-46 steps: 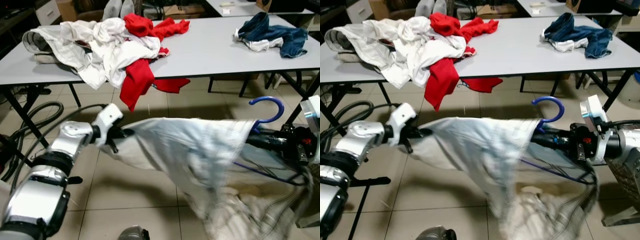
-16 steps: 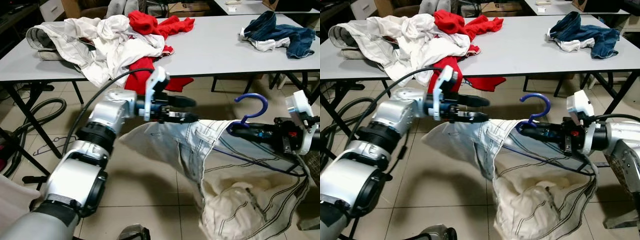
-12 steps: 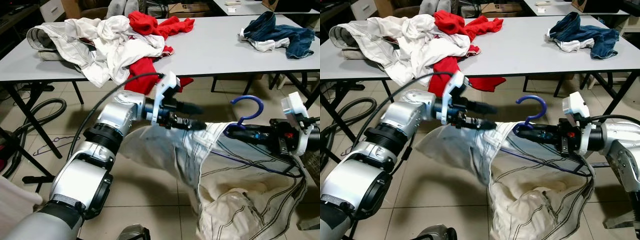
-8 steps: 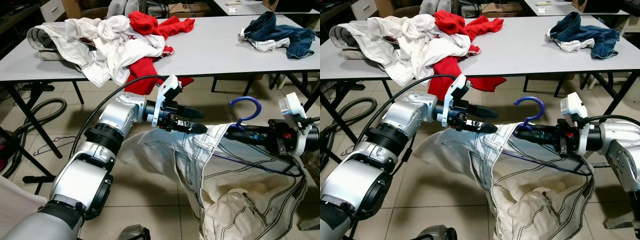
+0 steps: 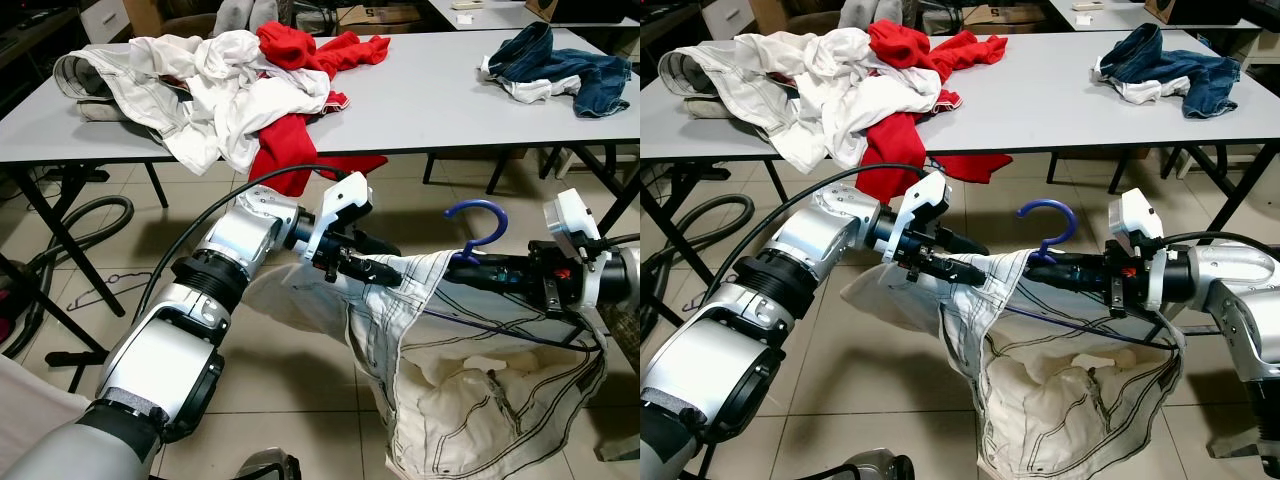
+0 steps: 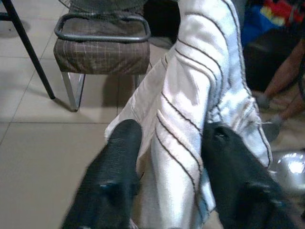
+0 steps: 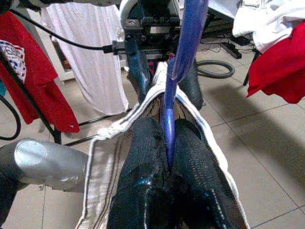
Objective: Hang hanger
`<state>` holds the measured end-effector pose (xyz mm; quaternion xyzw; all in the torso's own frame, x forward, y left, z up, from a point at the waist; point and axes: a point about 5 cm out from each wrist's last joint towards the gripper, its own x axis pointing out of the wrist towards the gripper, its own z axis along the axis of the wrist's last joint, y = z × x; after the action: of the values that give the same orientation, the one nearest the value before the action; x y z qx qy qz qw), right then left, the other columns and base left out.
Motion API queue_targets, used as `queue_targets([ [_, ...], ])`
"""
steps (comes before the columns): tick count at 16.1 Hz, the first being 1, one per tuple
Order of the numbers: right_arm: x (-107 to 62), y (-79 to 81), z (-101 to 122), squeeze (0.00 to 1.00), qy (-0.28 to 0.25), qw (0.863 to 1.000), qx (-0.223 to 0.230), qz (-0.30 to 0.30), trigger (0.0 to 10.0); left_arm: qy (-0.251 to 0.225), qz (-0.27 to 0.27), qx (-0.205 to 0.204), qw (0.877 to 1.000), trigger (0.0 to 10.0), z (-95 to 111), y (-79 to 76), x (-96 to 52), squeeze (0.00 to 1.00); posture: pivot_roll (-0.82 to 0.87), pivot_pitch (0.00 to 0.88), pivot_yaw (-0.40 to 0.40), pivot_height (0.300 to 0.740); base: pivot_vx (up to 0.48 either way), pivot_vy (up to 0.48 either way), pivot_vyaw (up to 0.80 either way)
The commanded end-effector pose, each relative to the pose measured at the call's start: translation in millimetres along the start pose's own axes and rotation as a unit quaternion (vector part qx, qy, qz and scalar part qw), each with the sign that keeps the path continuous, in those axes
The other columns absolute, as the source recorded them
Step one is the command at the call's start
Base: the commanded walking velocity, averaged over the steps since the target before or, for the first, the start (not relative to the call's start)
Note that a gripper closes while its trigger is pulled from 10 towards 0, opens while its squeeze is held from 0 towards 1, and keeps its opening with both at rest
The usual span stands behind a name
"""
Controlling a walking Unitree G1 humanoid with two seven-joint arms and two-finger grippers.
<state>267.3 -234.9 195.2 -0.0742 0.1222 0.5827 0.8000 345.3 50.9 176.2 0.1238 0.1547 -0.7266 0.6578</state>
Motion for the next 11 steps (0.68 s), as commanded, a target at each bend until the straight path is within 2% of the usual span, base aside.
queue_targets([
  [1, 0.7, -1.8, 28.2, 0.0, -0.036, 0.998, -0.06, 0.003, 10.0, 0.041, 0.0, -0.006, 0.999, 0.0, -12.2, -0.8, -1.4, 0.0, -0.02, 0.0, 0.067, 0.74, 0.0, 0.0, 0.0],
  [6, 3.6, -0.2, 30.1, 0.0, -0.039, 0.997, -0.066, 0.008, 10.0, 0.026, -0.008, 0.002, 1.0, 0.0, -9.7, -1.7, 1.8, 0.0, -0.03, 0.0, 0.068, 0.74, 0.0, 0.0, 0.0],
  [11, 4.1, -0.1, 30.6, 0.0, -0.04, 0.997, -0.068, 0.009, 10.0, 0.008, -0.006, -0.004, 1.0, 0.0, -13.6, -2.0, -1.3, 0.0, -0.03, 0.0, 0.067, 0.74, 0.0, 0.0, 0.0],
])
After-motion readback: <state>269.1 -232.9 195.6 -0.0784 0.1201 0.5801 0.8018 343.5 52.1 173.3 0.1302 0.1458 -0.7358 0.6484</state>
